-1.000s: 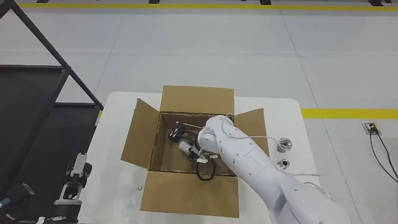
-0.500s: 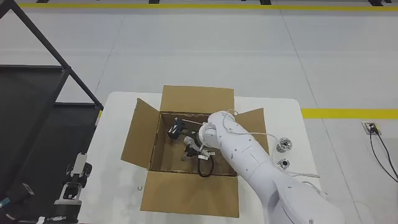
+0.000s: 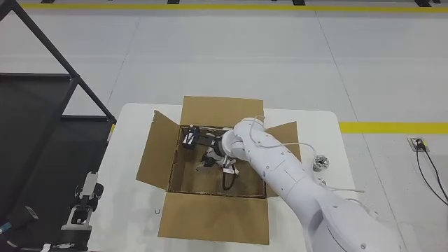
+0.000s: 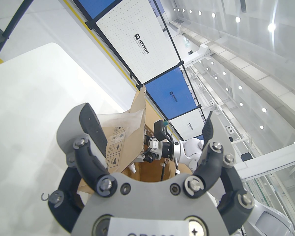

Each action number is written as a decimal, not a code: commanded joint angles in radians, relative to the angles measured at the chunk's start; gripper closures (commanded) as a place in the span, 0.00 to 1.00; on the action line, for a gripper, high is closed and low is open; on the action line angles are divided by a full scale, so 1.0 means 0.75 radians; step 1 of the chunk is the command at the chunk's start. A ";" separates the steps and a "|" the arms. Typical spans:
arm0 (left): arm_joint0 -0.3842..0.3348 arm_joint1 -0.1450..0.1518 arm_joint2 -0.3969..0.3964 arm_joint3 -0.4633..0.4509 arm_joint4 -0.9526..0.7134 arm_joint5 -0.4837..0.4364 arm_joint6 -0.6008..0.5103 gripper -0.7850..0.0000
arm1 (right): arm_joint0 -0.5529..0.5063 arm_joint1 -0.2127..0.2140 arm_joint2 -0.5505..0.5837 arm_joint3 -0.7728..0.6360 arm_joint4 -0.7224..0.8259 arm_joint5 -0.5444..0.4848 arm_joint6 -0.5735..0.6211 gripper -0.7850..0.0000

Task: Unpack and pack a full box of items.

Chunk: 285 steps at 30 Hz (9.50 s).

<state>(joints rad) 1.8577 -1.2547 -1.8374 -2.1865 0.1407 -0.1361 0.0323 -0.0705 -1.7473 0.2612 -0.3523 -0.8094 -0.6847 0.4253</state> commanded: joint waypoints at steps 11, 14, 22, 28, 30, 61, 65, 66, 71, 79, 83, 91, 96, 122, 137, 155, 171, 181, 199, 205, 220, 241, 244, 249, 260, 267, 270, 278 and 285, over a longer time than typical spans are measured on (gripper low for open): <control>0.000 0.000 0.000 0.000 0.000 0.000 0.000 0.00 | -0.103 0.244 0.163 -0.598 -0.142 0.251 0.149 0.00; 0.000 0.000 0.000 0.000 0.000 0.000 0.000 0.00 | -0.194 0.348 0.273 -0.859 -0.188 0.319 0.274 0.00; 0.000 0.000 0.000 0.000 0.000 0.000 0.000 0.00 | -0.728 0.610 0.748 -1.677 -0.435 0.550 0.438 0.00; 0.000 0.000 0.000 0.000 0.000 0.000 0.000 0.00 | -0.838 0.639 0.835 -1.777 -0.457 0.571 0.433 0.00; 0.000 0.000 0.000 0.000 0.000 0.000 0.000 0.00 | -0.838 0.639 0.835 -1.777 -0.457 0.571 0.433 0.00; 0.000 0.000 0.000 0.000 0.000 0.000 0.000 0.00 | -1.929 0.798 2.080 -2.190 -0.480 0.520 0.217 0.00; 0.000 0.000 0.000 0.000 0.000 0.000 0.000 0.00 | -1.868 0.813 2.076 -1.966 -0.431 0.340 0.273 0.00; 0.000 0.000 0.000 0.000 0.000 0.000 0.000 0.00 | -1.839 0.816 2.058 -1.912 -0.438 0.308 0.291 0.00; 0.000 0.000 0.000 0.000 0.000 0.000 0.000 0.00 | -1.684 0.823 1.929 -1.714 -0.493 0.209 0.340 0.00; 0.000 0.000 0.000 0.000 0.000 0.000 0.000 0.00 | -1.491 0.831 1.829 -1.480 -0.457 0.110 0.388 0.11; 0.000 0.000 0.000 0.000 0.000 0.000 0.000 0.00 | -1.411 0.834 1.786 -1.373 -0.443 0.088 0.433 0.16; 0.000 0.000 0.000 0.000 0.000 0.000 0.000 0.00 | -1.304 0.842 1.721 -1.255 -0.430 0.038 0.458 0.89; 0.000 0.000 0.000 0.000 0.000 0.000 0.000 0.00 | -1.286 0.849 1.707 -1.257 -0.428 0.040 0.466 1.00; 0.000 0.000 0.000 0.000 0.000 0.000 0.000 0.00 | -1.379 0.876 1.729 -2.383 -0.374 0.550 0.595 1.00; 0.000 0.000 0.000 0.000 0.000 0.000 0.000 0.00 | -0.645 0.702 0.712 -1.739 -0.451 0.535 0.746 1.00; 0.000 0.000 0.000 0.000 0.000 0.000 0.000 0.00 | -0.392 0.539 0.433 -1.264 -0.308 0.598 0.712 1.00; 0.000 0.000 0.000 0.000 0.000 0.000 0.000 0.00 | -0.268 0.306 0.246 -0.656 -0.130 0.525 0.514 1.00; 0.000 0.000 0.000 0.000 0.000 0.000 0.000 0.00 | -0.190 0.151 0.185 -0.317 -0.074 0.439 0.421 0.89; 0.000 0.000 0.000 0.000 0.000 0.000 0.000 0.00 | -0.186 0.081 0.201 -0.218 -0.153 0.428 0.244 0.36; 0.000 0.000 0.000 0.000 0.000 0.000 0.000 0.00 | -0.237 0.141 0.248 -0.390 -0.244 0.486 0.198 0.44; 0.000 0.000 0.000 0.000 0.000 0.000 0.000 0.00 | -0.684 0.453 0.709 -1.464 -0.736 0.743 0.532 0.00; 0.000 0.000 0.000 0.000 0.000 0.000 0.000 0.00 | -1.574 0.628 1.869 -2.125 -0.686 0.903 0.513 0.00; 0.000 0.000 0.000 0.000 0.000 0.000 0.000 0.00 | -1.540 0.634 1.881 -1.982 -0.663 0.845 0.525 0.00; 0.000 0.000 0.000 0.000 0.000 0.000 0.000 0.00 | -1.441 0.644 1.875 -1.712 -0.577 0.683 0.508 0.00; 0.000 0.000 0.000 0.000 0.000 0.000 0.000 0.00 | -1.179 0.664 1.837 -1.154 -0.505 0.488 0.428 0.00; 0.000 0.000 0.000 0.000 0.000 0.000 0.000 0.00 | -1.046 0.673 1.794 -0.918 -0.488 0.390 0.368 0.55; 0.000 0.000 0.000 0.000 0.000 0.000 0.000 0.00 | -1.015 0.675 1.774 -0.870 -0.489 0.378 0.348 0.86; 0.000 0.000 0.000 0.000 0.000 0.000 0.000 0.00 | -0.998 0.688 1.760 -0.863 -0.480 0.371 0.328 1.00; 0.000 0.000 0.000 0.000 0.000 0.000 0.000 0.00 | -1.117 0.697 1.802 -1.151 -0.426 0.526 0.312 1.00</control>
<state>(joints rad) 1.8577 -1.2547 -1.8374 -2.1865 0.1408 -0.1361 0.0323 -0.8845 -1.2251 1.6061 -1.1511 -1.1365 -0.3224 0.6524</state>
